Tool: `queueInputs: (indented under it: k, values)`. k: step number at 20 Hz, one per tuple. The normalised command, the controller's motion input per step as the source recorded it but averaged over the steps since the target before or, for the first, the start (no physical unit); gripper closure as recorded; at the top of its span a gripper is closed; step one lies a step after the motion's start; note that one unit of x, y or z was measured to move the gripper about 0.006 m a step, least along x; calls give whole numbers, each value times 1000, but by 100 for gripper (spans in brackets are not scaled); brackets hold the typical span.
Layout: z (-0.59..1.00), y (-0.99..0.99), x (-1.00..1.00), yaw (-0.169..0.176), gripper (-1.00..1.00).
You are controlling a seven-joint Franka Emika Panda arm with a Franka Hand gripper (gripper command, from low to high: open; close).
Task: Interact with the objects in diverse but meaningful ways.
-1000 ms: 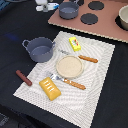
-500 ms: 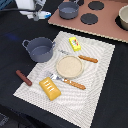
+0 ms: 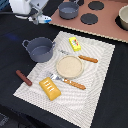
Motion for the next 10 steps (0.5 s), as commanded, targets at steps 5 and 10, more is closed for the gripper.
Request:
queueInputs:
  k: [5, 10]
  values:
    - [90, -719, 486, -49, 100]
    - [87, -711, 443, -39, 100]
